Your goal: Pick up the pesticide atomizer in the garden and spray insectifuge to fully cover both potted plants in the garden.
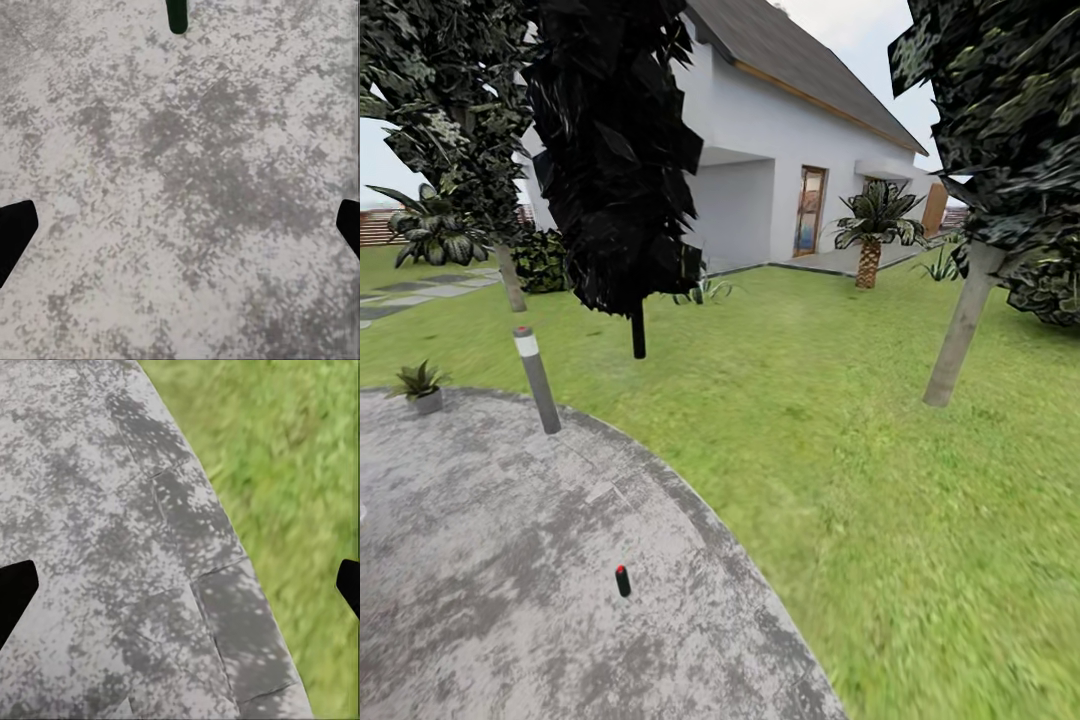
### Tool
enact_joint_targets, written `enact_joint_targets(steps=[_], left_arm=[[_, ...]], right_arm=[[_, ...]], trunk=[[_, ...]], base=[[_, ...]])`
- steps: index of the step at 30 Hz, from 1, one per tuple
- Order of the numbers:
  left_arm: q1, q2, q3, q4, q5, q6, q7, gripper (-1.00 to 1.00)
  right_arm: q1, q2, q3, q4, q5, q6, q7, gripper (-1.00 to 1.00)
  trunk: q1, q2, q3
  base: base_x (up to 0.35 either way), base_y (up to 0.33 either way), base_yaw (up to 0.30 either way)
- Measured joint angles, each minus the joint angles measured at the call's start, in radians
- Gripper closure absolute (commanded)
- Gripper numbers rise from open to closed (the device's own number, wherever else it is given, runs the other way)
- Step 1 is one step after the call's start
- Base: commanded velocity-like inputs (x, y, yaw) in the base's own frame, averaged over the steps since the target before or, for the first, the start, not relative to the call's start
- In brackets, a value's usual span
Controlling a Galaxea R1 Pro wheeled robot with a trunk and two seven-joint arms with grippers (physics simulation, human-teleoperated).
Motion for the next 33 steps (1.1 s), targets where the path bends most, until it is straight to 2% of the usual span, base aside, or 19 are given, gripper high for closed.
enact_joint_targets(steps=[9, 14, 21, 29, 33], left_arm=[[0.000, 0.000, 0.000, 0.000, 0.000, 0.000, 0.000, -1.00], [0.000, 0.000, 0.000, 0.000, 0.000, 0.000, 0.001, -1.00], [0.002, 0.000, 0.002, 0.000, 0.003, -0.011, 0.003, -1.00], [0.002, 0.001, 0.002, 0.000, 0.003, -0.014, 0.003, -1.00], [0.002, 0.002, 0.003, 0.000, 0.018, -0.014, 0.003, -1.00]], right_arm=[[0.000, 0.000, -0.003, -0.006, -0.003, 0.000, 0.000, -1.00], [0.000, 0.001, -0.004, -0.008, -0.005, -0.001, 0.000, -1.00], [0.000, 0.001, -0.004, -0.015, -0.005, -0.001, 0.000, -1.00], [0.000, 0.002, -0.004, -0.014, -0.005, -0.001, 0.000, -1.00], [0.000, 0.002, -0.003, -0.013, -0.004, -0.001, 0.000, -1.00]], trunk=[[0.000, 0.000, 0.000], [0.000, 0.000, 0.000], [0.000, 0.000, -0.005], [0.000, 0.000, -0.006], [0.000, 0.000, -0.006]], base=[[0.252, -0.161, 0.000], [0.235, -0.156, 0.187], [0.235, -0.156, 0.020], [0.236, -0.165, 0.211], [0.236, -0.168, 0.274]])
